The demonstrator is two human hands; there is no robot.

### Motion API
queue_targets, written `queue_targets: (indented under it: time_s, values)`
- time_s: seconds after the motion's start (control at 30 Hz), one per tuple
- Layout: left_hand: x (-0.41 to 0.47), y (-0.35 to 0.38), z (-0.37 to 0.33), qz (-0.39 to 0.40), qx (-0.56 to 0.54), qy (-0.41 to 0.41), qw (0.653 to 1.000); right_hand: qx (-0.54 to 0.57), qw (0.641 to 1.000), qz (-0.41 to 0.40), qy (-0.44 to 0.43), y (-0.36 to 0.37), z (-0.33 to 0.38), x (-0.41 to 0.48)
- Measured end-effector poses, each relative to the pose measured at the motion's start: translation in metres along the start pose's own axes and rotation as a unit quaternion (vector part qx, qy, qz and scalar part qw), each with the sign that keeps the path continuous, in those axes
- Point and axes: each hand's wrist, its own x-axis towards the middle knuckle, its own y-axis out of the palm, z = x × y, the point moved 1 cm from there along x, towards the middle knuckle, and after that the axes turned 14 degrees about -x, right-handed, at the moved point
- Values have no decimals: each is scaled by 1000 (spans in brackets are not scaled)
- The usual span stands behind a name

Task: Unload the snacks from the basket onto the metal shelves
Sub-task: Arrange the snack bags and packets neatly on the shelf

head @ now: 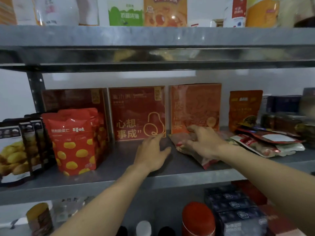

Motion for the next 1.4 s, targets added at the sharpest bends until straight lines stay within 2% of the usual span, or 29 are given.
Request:
queue_targets:
  time_s: [0.1,0.3,0.4,0.57,0.7,0.8,0.9,1.03,1.1,1.17,1.2,1.27,1.33,1.4]
  values:
    - [28,11,2,2,-101,-48,994,23,1000,19,-5,8,-13,30]
    - [71,32,0,-7,-200,-112,973,-32,995,94,-4,23,-29,80]
    - [87,43,1,-2,-225,-134,965,-58,990,131,-14,30,-31,95]
    - [101,61,1,-1,-335,-145,931,-70,984,162,-27,34,-30,106]
    - [106,65,7,-24,-414,-157,896,-14,988,151,-31,32,-30,106]
    - [101,59,9,-49,-421,-127,897,48,991,117,-53,27,-28,100]
    - [93,46,10,-82,-463,-95,877,158,979,109,-69,26,-23,99]
    - [81,24,12,-94,-513,-67,850,246,962,89,-72,27,-7,101]
    - [76,13,12,-106,-542,-51,832,298,952,39,-55,22,3,97]
    - [73,6,10,-122,-590,-38,798,353,936,-6,9,20,10,90]
    - [73,4,9,-132,-611,-34,780,395,918,-1,40,20,12,88]
    - [71,2,5,-140,-640,-26,755,508,859,35,47,20,22,86]
    - [68,-1,1,-133,-649,-16,749,580,813,18,51,22,31,91]
    - [66,-5,0,-131,-634,-12,762,598,799,-5,61,22,34,99]
